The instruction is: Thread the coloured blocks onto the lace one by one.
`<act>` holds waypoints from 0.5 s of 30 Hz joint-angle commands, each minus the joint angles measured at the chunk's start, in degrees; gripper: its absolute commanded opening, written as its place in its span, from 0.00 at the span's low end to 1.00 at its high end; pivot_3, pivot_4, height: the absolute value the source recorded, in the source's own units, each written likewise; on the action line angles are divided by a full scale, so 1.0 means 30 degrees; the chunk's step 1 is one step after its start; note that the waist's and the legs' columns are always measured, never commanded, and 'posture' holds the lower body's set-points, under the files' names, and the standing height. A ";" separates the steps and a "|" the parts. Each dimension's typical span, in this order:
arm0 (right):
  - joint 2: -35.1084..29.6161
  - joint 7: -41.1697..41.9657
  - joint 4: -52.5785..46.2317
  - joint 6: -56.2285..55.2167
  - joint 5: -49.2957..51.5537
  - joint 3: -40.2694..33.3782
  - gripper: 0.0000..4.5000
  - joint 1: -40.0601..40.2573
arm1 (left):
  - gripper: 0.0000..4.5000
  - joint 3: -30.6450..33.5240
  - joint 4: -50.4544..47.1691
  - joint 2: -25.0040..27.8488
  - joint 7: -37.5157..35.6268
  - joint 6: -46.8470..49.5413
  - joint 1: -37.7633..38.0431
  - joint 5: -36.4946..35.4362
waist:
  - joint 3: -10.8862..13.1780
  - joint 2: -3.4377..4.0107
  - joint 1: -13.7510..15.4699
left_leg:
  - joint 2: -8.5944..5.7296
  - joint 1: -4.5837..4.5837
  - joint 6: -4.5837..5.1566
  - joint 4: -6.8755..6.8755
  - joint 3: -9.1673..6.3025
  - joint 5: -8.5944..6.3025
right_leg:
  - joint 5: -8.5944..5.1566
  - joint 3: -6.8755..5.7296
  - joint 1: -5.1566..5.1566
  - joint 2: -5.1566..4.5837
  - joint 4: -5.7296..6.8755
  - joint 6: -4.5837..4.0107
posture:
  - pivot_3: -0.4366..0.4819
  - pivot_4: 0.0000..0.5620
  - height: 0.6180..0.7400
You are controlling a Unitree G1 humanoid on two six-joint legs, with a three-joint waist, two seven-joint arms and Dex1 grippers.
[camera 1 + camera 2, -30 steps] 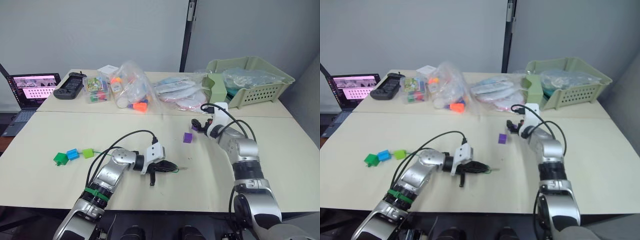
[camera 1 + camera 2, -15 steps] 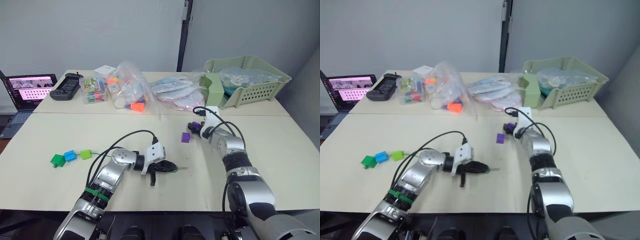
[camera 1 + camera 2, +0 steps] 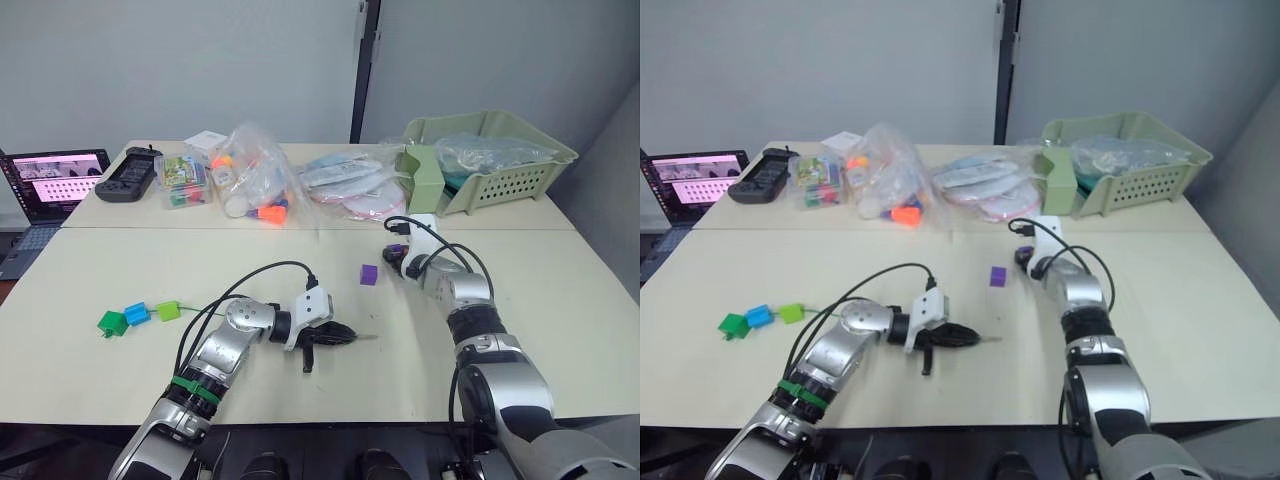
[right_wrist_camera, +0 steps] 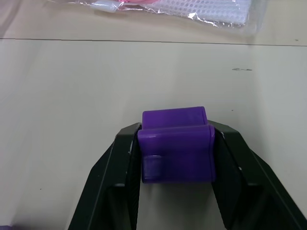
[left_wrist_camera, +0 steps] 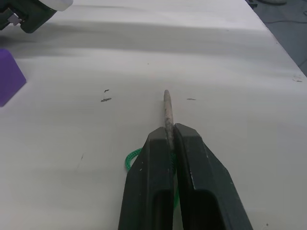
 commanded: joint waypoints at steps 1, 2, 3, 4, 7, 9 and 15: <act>-0.0716 0.0590 -0.3640 0.1399 0.0125 0.0130 0.45 0.0908 | 0.00 0.0009 -0.0423 -0.0155 -0.0053 -0.0242 0.0012 -0.0257 | 0.0000 0.0000 0.0042 | -0.0002 0.0000 0.0000 0.0002 -0.0001 0.0000 | 0.0001 0.0001 0.0001 -0.0002 -0.0002 0.0002 | 0.48 0.27 0.95; -0.0866 0.0661 -0.4597 0.1917 0.0256 0.0100 0.45 0.1321 | 0.00 -0.0003 -0.0396 -0.0178 -0.0058 -0.0257 -0.0011 -0.0253 | 0.0000 0.0000 0.0060 | -0.0005 -0.0007 0.0000 0.0002 -0.0003 0.0000 | 0.0002 0.0000 0.0000 -0.0004 -0.0004 0.0005 | 0.48 0.27 0.95; -0.1076 0.0748 -0.5776 0.2539 0.0414 0.0035 0.45 0.1884 | 0.00 -0.0023 -0.0350 -0.0212 -0.0069 -0.0272 -0.0055 -0.0248 | 0.0000 0.0000 0.0060 | -0.0004 -0.0007 0.0001 0.0002 -0.0007 -0.0001 | 0.0003 0.0000 0.0001 -0.0004 -0.0004 0.0005 | 0.48 0.27 0.95; -0.1222 0.0791 -0.6670 0.3006 0.0528 -0.0032 0.45 0.2336 | 0.00 -0.0038 -0.0279 -0.0250 -0.0085 -0.0292 -0.0107 -0.0249 | 0.0000 0.0000 0.0080 | -0.0005 -0.0007 0.0001 0.0002 -0.0007 -0.0001 | 0.0003 0.0000 0.0000 -0.0004 -0.0006 0.0006 | 0.48 0.27 0.95; -0.1445 0.0826 -0.8136 0.3606 0.0559 0.0080 0.33 0.3267 | 0.00 -0.0110 -0.0092 -0.0385 -0.0198 -0.0370 -0.0183 -0.0252 | 0.0000 0.0000 0.0047 | -0.0004 -0.0006 0.0001 0.0005 -0.0008 0.0000 | 0.0003 0.0000 0.0003 -0.0001 -0.0009 0.0007 | 0.48 0.27 0.95; -0.1341 0.0795 -0.8095 0.3474 0.0483 0.0162 0.33 0.3447 | 0.00 -0.0183 -0.0018 -0.0472 -0.0272 -0.0422 -0.0192 -0.0212 | 0.0000 0.0000 -0.0005 | -0.0011 0.0000 0.0001 0.0005 -0.0003 0.0000 | 0.0003 0.0001 0.0004 0.0008 -0.0009 0.0007 | 0.48 0.27 0.95; -0.1044 0.1354 -0.6812 0.2411 0.0181 0.0716 0.33 0.3073 | 0.00 -0.0184 0.0202 -0.0602 -0.0358 -0.0512 -0.0375 -0.0125 | 0.0000 -0.0001 -0.0043 | -0.0008 0.0007 0.0001 0.0006 0.0003 0.0000 | 0.0003 0.0003 0.0006 0.0018 -0.0012 0.0006 | 0.48 0.27 0.95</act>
